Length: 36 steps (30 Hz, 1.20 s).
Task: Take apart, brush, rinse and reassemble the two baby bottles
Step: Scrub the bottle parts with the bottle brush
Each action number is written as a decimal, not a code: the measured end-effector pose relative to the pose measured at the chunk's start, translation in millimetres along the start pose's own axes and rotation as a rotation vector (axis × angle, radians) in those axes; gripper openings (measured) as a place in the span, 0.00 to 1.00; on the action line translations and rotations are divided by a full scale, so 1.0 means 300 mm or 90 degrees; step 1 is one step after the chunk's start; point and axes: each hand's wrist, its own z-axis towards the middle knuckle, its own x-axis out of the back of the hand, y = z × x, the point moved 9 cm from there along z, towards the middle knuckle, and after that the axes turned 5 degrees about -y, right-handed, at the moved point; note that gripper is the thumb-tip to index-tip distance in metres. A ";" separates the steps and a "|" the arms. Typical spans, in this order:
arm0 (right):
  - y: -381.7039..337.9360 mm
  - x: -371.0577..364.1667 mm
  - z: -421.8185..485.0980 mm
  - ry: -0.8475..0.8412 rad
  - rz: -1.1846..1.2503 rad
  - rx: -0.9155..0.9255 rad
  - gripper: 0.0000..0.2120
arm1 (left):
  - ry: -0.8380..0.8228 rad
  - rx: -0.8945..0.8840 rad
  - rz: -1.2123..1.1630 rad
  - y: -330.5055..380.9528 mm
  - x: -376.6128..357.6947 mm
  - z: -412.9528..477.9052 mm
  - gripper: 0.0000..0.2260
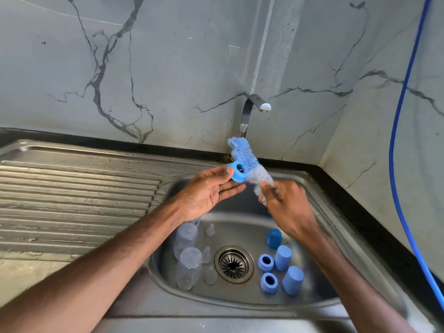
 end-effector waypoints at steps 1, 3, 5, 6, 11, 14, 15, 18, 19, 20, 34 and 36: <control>-0.009 -0.004 -0.007 -0.006 0.005 0.021 0.23 | 0.002 0.000 -0.001 0.000 0.001 0.001 0.18; -0.014 -0.013 -0.012 -0.029 0.002 0.031 0.23 | 0.009 -0.002 0.001 -0.001 0.006 0.003 0.17; 0.014 -0.006 0.002 -0.033 -0.016 -0.016 0.21 | 0.016 -0.003 0.028 -0.002 0.009 0.002 0.18; 0.027 -0.002 0.007 -0.034 -0.025 -0.033 0.20 | 0.028 -0.005 0.047 -0.004 0.015 0.001 0.18; 0.006 -0.050 -0.011 -0.099 -0.025 0.035 0.20 | 0.128 -0.028 0.213 0.010 0.089 -0.010 0.14; 0.055 -0.042 0.013 -0.098 -0.075 -0.035 0.19 | 0.167 -0.046 0.382 0.031 0.103 -0.015 0.19; 0.065 -0.046 0.011 -0.105 -0.083 -0.037 0.18 | 0.184 -0.055 0.430 0.038 0.108 -0.015 0.22; 0.049 -0.084 -0.012 -0.170 -0.052 0.005 0.18 | 0.208 -0.096 0.536 0.056 0.119 -0.015 0.23; 0.048 -0.089 -0.010 -0.177 -0.054 0.000 0.18 | 0.213 -0.103 0.555 0.058 0.121 -0.018 0.27; 0.055 -0.083 0.000 -0.168 -0.065 -0.014 0.18 | 0.215 -0.098 0.568 0.057 0.121 -0.019 0.33; 0.173 0.037 0.034 -0.088 -0.120 -0.114 0.16 | 0.217 -0.022 0.615 0.026 0.114 -0.028 0.31; 0.166 0.031 0.034 -0.073 -0.124 -0.107 0.15 | 0.178 -0.016 0.638 0.004 0.095 -0.025 0.26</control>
